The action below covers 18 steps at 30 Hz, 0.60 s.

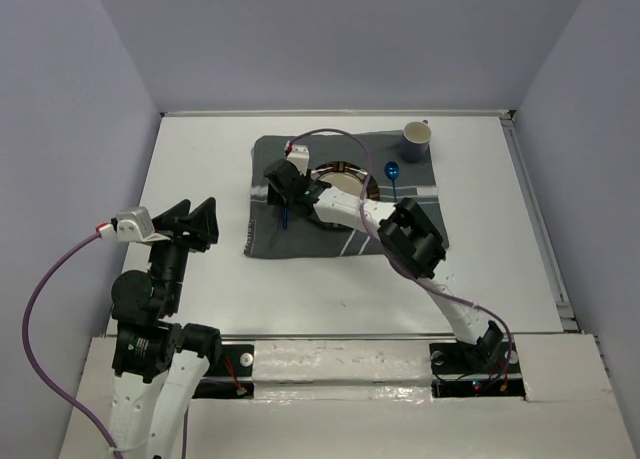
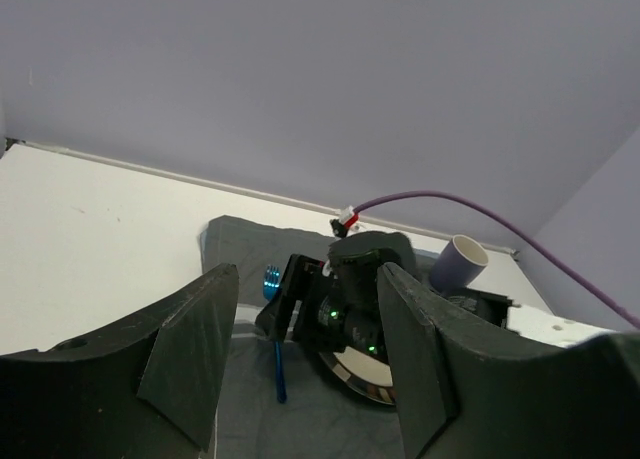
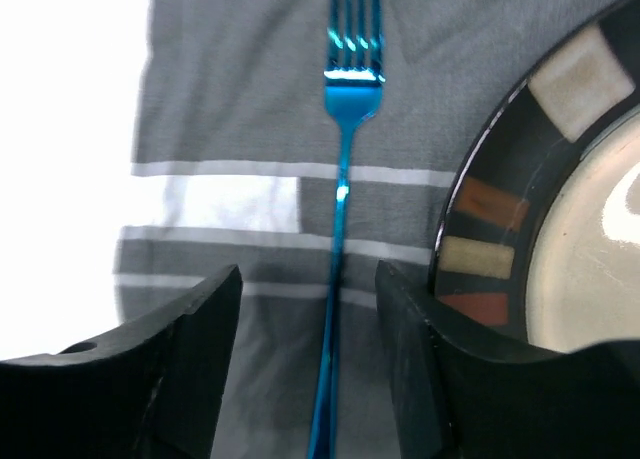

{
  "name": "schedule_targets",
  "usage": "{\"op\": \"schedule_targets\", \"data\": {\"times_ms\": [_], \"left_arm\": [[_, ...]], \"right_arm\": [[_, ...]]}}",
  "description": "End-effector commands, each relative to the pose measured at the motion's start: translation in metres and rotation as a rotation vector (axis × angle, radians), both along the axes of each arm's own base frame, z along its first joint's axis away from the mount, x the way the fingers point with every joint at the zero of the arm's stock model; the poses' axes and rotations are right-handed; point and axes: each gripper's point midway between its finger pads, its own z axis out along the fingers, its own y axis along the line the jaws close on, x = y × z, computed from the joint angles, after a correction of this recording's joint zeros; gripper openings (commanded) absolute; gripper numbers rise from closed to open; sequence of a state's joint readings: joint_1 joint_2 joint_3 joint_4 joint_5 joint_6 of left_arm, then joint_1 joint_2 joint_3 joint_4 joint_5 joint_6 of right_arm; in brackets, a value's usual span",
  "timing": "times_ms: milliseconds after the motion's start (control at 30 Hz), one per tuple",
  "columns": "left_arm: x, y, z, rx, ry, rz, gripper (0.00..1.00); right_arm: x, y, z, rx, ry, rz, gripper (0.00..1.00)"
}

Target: Set the dinner table for one person

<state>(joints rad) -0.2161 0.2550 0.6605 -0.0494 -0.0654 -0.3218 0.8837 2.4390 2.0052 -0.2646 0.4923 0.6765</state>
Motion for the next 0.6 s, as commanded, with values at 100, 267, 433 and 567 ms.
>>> {"op": "schedule_targets", "data": {"times_ms": [100,267,433,567], "left_arm": [[0.005,0.005,0.004,0.018,-0.019,0.031,0.68],[0.008,0.007,0.002,0.019,-0.010,0.043,0.68],[0.010,0.011,0.000,0.019,-0.003,0.062,0.75],[0.013,0.004,0.001,0.031,-0.014,0.026,0.99]], "right_arm": [[-0.032,-0.004,0.180,0.219,-0.199,0.170,0.82],[-0.090,-0.048,0.228,0.247,-0.286,0.267,1.00],[-0.158,-0.127,0.274,0.315,-0.401,0.316,1.00],[-0.214,-0.180,0.265,0.345,-0.445,0.394,1.00]]}}
